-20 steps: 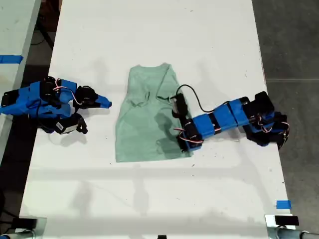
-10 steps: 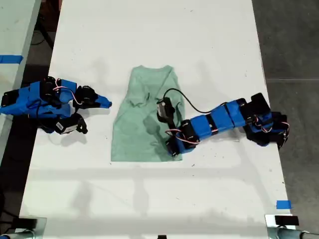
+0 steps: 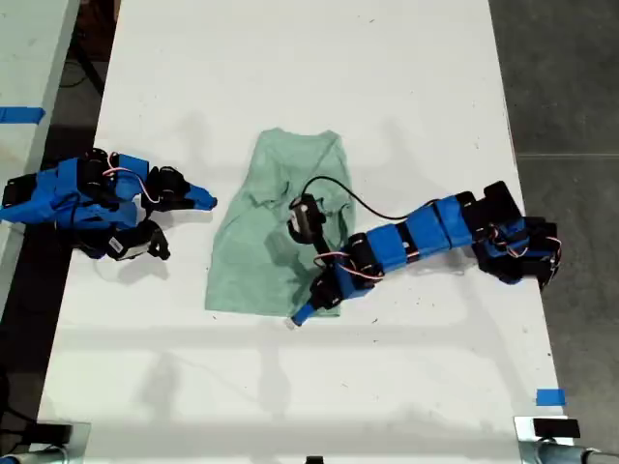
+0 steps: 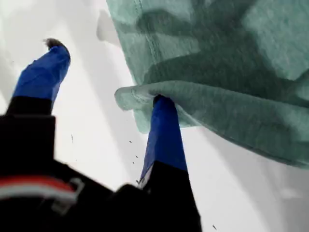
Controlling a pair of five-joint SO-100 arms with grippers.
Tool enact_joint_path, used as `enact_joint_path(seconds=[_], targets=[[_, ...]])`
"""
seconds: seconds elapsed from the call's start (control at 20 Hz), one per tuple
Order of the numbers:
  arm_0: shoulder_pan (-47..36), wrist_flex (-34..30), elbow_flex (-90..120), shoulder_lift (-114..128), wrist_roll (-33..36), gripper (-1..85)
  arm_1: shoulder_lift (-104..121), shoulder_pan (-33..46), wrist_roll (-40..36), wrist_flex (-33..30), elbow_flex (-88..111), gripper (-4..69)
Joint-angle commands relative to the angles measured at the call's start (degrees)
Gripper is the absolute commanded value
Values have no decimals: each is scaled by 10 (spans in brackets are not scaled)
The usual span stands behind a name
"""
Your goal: Fold t shirt
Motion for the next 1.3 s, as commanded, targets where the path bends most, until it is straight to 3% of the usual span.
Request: enact_joint_path(seconds=[0.0, 0.15, 0.4, 0.5, 0.65, 0.75, 0.85, 1.05, 1.25], targets=[[4, -13, 10, 3, 5, 15, 62, 4, -4, -1, -63, 343], [5, -13, 10, 3, 5, 17, 96, 6, -3, -1, -65, 278], [4, -13, 10, 3, 5, 19, 184, 16, -11, 8, -69, 242], [4, -13, 10, 3, 5, 19, 228, 27, -7, 59, -60, 221], [4, -13, 10, 3, 6, 20, 330, 51, 63, 213, -33, 201], [4, -13, 10, 3, 8, 21, 399, 62, 99, 265, 22, 200], [4, -13, 10, 3, 8, 21, 500, 76, 127, 262, 158, 198], [4, -13, 10, 3, 8, 21, 795, 87, 176, 168, 519, 185], [3, -14, 10, 3, 8, 21, 952, 67, 200, 70, 745, 181]])
